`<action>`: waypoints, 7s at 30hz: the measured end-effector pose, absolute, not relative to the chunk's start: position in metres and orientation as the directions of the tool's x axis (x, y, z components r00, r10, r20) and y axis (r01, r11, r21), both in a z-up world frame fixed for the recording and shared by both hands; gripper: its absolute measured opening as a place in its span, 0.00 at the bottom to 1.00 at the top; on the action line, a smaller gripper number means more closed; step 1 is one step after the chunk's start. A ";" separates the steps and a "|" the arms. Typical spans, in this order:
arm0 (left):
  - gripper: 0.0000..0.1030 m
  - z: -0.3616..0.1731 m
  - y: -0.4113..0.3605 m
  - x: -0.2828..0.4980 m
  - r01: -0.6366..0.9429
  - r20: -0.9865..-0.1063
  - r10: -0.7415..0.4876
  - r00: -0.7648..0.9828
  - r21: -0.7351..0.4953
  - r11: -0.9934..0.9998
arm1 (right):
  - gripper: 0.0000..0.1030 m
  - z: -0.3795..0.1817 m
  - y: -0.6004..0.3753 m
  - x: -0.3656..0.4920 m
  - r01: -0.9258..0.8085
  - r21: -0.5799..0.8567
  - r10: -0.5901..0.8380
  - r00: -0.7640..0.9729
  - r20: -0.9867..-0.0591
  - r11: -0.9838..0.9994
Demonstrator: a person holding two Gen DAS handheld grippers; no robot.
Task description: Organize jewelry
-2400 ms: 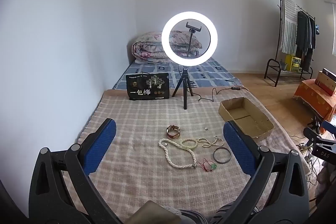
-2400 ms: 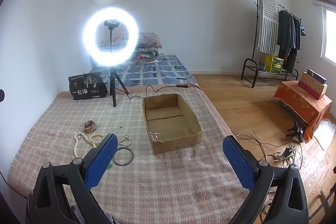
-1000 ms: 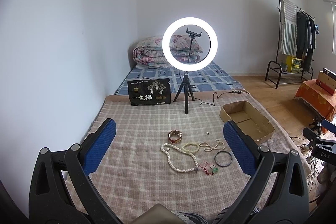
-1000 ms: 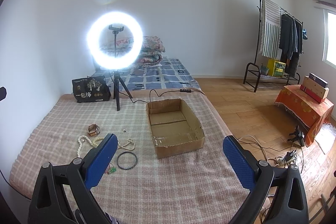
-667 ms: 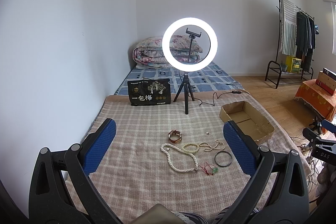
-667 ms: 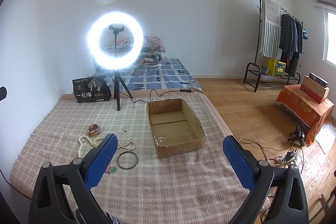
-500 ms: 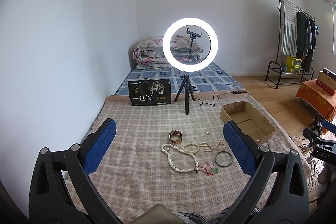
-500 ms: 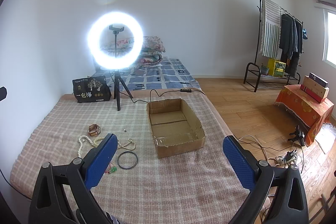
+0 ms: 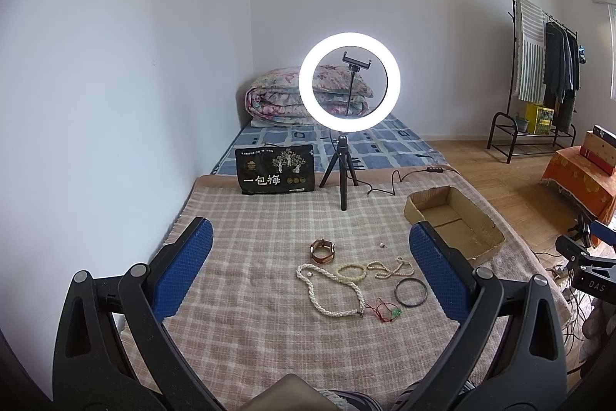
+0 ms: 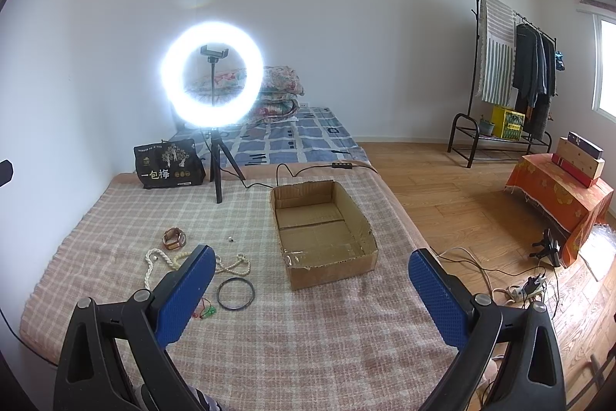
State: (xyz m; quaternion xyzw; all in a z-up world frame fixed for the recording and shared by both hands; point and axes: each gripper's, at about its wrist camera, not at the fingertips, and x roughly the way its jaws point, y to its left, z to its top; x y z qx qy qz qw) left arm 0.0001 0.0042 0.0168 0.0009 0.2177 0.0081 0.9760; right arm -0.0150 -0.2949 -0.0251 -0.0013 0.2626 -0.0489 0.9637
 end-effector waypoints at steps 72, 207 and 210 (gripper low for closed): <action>0.77 -0.042 0.047 0.165 -0.030 -0.578 0.028 0.816 0.006 1.000 | 0.91 -0.044 -0.245 0.134 -0.140 0.008 0.121 0.822 -0.556 0.990; 0.05 -0.041 -0.183 0.341 0.398 -0.605 -0.528 0.596 -0.348 0.849 | 0.01 -0.141 -0.339 0.204 0.044 0.183 0.099 0.707 -0.701 0.982; 0.05 -0.049 -0.205 0.356 0.411 -0.625 -0.527 0.576 -0.336 0.847 | 0.01 -0.147 -0.342 0.205 0.055 0.184 0.096 0.692 -0.716 0.981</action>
